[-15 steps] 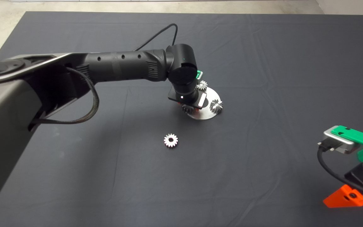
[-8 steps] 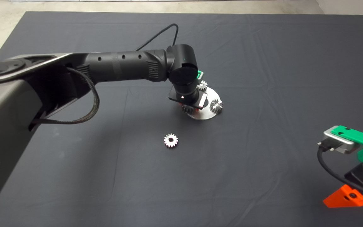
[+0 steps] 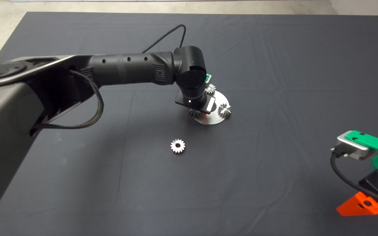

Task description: Remove an incorrectly installed larger gear and replace it with the correct smaller gear

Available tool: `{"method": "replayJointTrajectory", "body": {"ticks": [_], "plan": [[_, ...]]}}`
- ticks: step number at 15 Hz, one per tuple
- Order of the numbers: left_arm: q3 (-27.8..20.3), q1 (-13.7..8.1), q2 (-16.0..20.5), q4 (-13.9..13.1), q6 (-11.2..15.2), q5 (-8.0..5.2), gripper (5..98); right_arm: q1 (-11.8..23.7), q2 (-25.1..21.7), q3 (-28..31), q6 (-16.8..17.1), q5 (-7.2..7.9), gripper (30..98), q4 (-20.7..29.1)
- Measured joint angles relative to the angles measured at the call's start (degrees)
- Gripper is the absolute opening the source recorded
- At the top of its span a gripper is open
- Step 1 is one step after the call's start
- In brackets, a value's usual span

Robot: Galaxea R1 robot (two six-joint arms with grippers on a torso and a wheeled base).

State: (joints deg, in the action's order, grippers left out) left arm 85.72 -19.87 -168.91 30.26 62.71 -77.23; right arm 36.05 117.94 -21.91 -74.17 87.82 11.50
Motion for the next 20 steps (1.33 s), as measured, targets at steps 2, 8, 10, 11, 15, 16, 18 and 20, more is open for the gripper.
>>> {"method": "replayJointTrajectory", "body": {"ticks": [2,8,10,11,15,16,18,20], "plan": [[0.0,0.0,0.0,0.0,0.5,-0.17,47.2,0.0,0.0,0.0,0.0,0.00,97.7,0.0],[0.0,-2.2,0.1,-1.2,1.9,-1.79,46.8,0.0,0.0,0.0,0.0,0.00,97.7,0.0],[0.1,-5.0,0.2,-2.2,4.1,-2.29,46.6,0.0,0.0,0.0,0.0,0.00,97.7,0.0],[0.2,-6.6,0.3,-2.5,5.1,-2.32,46.6,0.0,0.0,0.0,0.0,0.02,97.7,0.0],[0.2,-8.6,0.6,-7.9,6.8,-2.40,46.5,0.0,-0.1,0.0,0.0,0.02,97.7,0.0],[0.1,-8.6,1.0,-9.6,7.2,-2.92,46.5,0.0,-0.2,0.0,0.0,0.00,97.7,0.0],[-0.1,-8.6,3.4,-10.4,9.7,-5.40,46.4,0.0,-0.2,0.1,0.0,0.02,97.7,0.0],[-1.6,-8.6,7.7,-10.3,11.3,-6.85,46.4,0.0,-0.2,0.1,0.0,0.02,97.7,0.0]]}}
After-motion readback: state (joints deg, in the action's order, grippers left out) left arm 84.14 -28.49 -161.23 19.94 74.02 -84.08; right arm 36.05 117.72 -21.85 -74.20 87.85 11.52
